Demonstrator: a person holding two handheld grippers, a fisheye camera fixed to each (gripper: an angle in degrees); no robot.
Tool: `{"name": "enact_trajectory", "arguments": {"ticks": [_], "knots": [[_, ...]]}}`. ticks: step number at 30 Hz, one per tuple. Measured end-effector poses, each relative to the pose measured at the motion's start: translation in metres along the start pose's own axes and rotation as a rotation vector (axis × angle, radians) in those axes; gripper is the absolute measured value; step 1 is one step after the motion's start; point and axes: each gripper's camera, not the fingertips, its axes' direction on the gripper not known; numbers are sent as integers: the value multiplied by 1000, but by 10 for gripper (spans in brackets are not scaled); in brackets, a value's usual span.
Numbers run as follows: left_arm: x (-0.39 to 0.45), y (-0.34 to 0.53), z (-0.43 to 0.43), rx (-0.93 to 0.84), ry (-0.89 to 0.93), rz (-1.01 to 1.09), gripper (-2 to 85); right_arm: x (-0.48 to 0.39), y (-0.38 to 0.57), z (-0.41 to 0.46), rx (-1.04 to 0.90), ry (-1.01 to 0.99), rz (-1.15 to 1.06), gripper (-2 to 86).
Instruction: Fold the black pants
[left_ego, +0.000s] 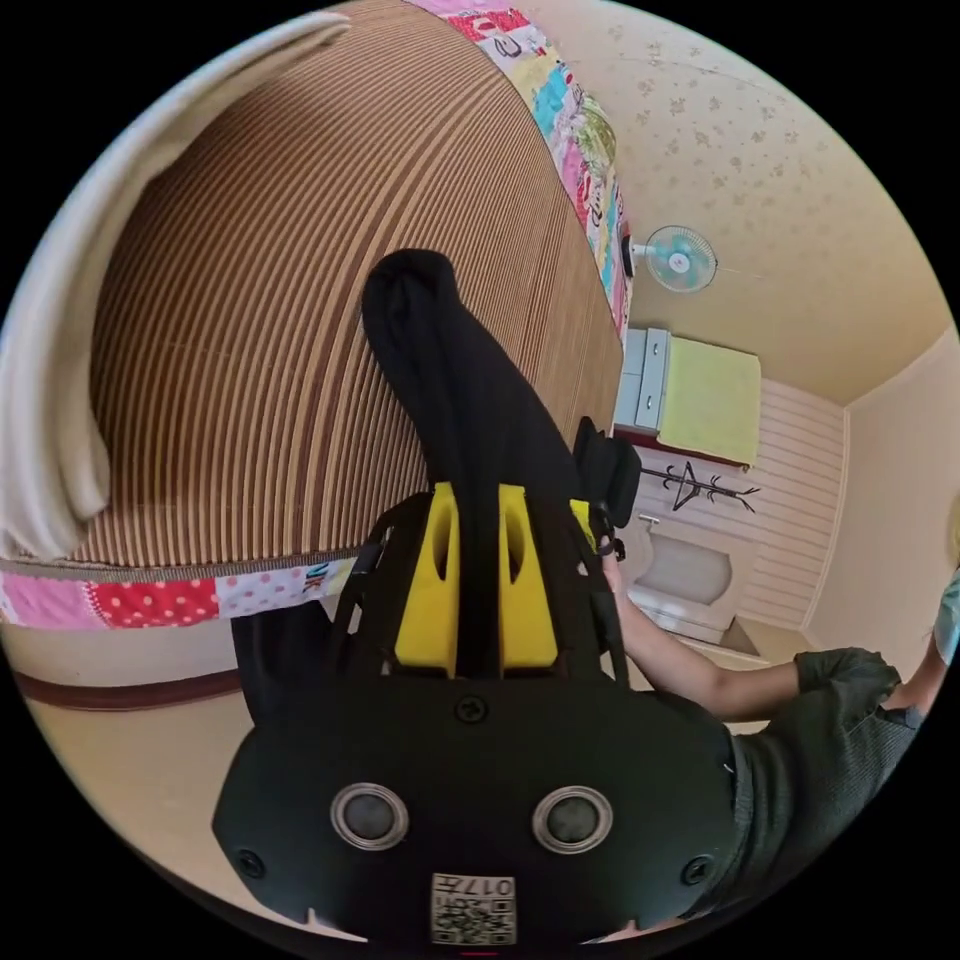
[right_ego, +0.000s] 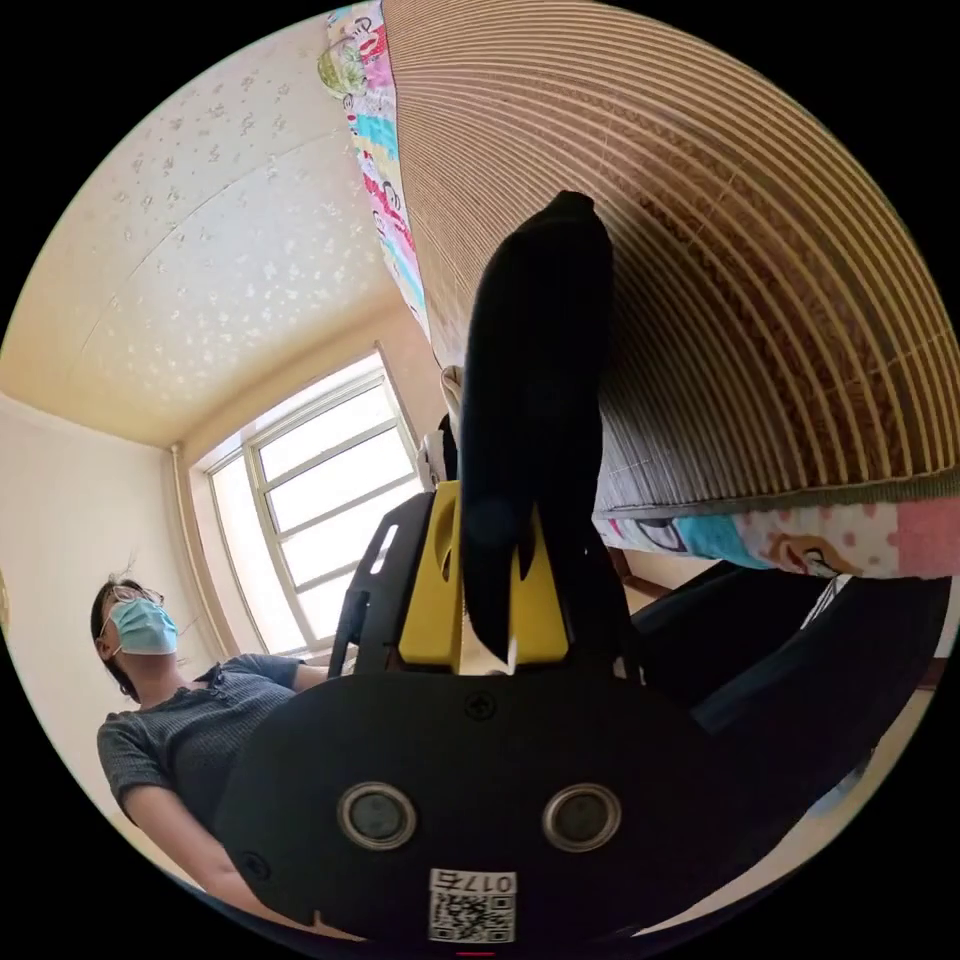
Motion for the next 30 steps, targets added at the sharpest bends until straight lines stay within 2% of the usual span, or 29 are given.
{"name": "enact_trajectory", "arguments": {"ticks": [3,8,10,12,13,14,16,19,22,25,27,30], "knots": [[24,17,-66,68,-54,34,61,-43,4,52,-102,-38,-64,62],[82,45,-217,293,-164,138,64,-123,-10,165,-237,-141,-169,74],[93,42,-266,340,-273,106,74,-151,-22,215,-271,-81,-248,71],[90,37,-308,399,-446,8,91,-164,-41,274,-299,128,-190,65],[81,41,-332,463,-533,-127,98,-164,-44,284,-303,180,-151,64],[72,53,-353,545,-539,-262,99,-165,-45,297,-318,241,-101,55],[74,78,-369,674,-435,-245,97,-175,-37,303,-355,252,-146,40],[84,121,-356,827,-431,-185,64,-187,-11,283,-447,232,-283,19],[78,141,-309,808,-518,-226,59,-176,13,222,-441,320,-279,10],[66,142,-253,723,-442,-253,50,-162,37,134,-293,362,-194,7],[71,134,-225,689,-384,-237,25,-164,66,65,-113,349,-155,5],[114,101,-194,617,-386,-123,-2,-191,111,4,115,373,-193,4]]}}
